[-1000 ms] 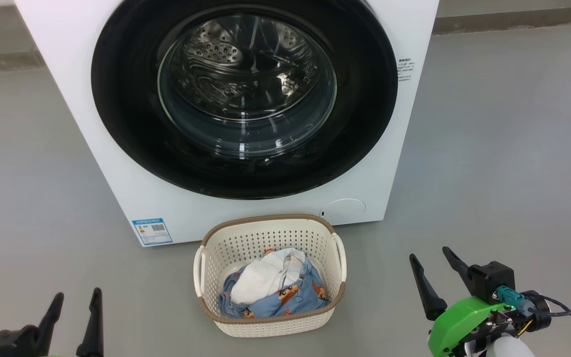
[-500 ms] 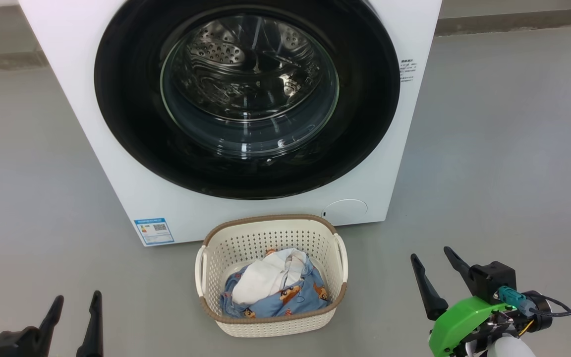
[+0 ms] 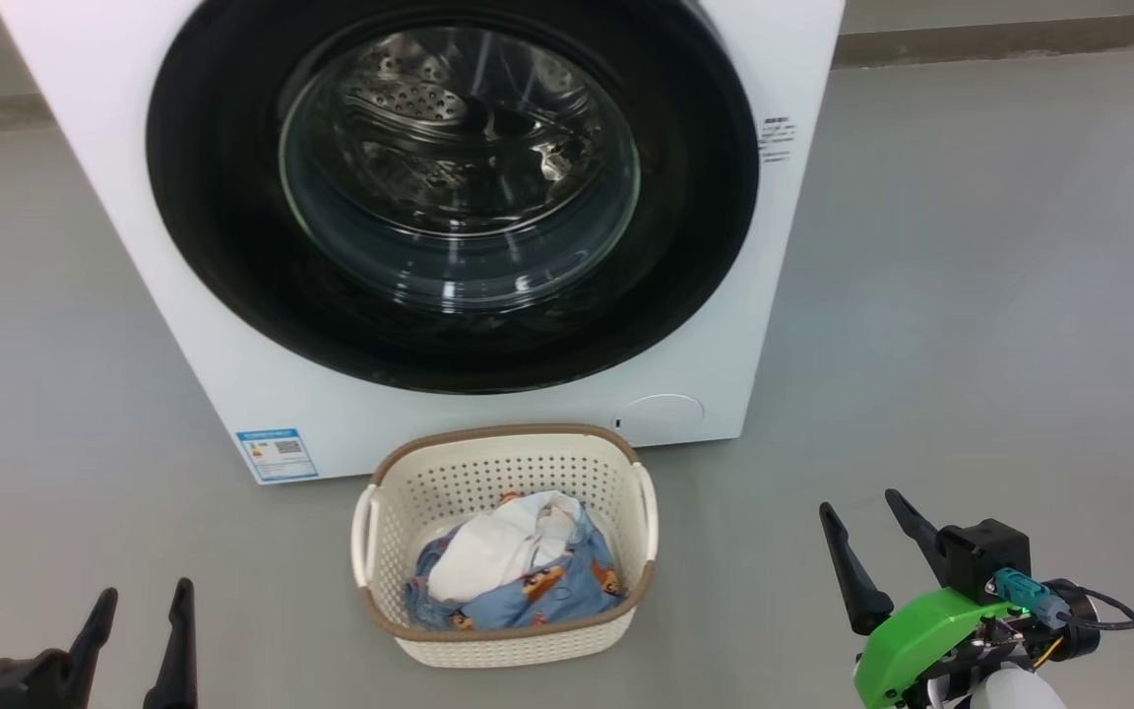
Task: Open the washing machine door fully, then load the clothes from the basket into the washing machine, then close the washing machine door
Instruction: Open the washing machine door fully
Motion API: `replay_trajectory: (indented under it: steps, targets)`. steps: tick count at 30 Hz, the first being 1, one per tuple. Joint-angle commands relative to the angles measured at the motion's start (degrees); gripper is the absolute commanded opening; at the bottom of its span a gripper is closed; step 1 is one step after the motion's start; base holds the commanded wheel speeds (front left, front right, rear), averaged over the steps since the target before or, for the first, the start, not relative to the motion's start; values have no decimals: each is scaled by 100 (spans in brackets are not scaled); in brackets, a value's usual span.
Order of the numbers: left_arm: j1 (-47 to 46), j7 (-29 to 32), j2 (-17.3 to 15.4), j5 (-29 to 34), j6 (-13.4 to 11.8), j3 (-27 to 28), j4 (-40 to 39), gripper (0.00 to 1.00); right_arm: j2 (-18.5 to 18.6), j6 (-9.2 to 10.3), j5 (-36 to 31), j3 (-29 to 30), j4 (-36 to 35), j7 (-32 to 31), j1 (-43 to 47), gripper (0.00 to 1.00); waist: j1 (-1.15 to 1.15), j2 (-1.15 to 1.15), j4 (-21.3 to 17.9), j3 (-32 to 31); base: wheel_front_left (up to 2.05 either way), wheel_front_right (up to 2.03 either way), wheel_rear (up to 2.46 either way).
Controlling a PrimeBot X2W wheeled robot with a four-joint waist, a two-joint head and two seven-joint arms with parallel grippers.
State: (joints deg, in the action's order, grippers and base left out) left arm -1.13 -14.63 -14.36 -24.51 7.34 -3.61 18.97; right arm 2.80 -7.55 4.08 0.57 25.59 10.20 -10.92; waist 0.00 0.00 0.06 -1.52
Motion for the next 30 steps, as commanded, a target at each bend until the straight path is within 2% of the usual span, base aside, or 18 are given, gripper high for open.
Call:
replay_trajectory:
  steps: [1,11,17,30]
  targets:
    - [-274,-37,-161,-10,14,213,-86,100,8,6,40,-129,-128,77,-176,100,0,0,1,3,120,120,-240]
    - [-300,-37,-130,-114,14,335,-186,100,8,6,27,-75,-168,72,-152,100,0,0,22,47,123,123,-245]
    - [-289,-37,-67,159,14,512,-313,100,8,6,32,-58,-192,116,-158,100,0,0,45,69,91,91,-182]
    - [-191,-37,-104,183,14,389,-541,100,8,6,31,-73,-213,192,-193,100,0,0,113,112,22,22,-44]
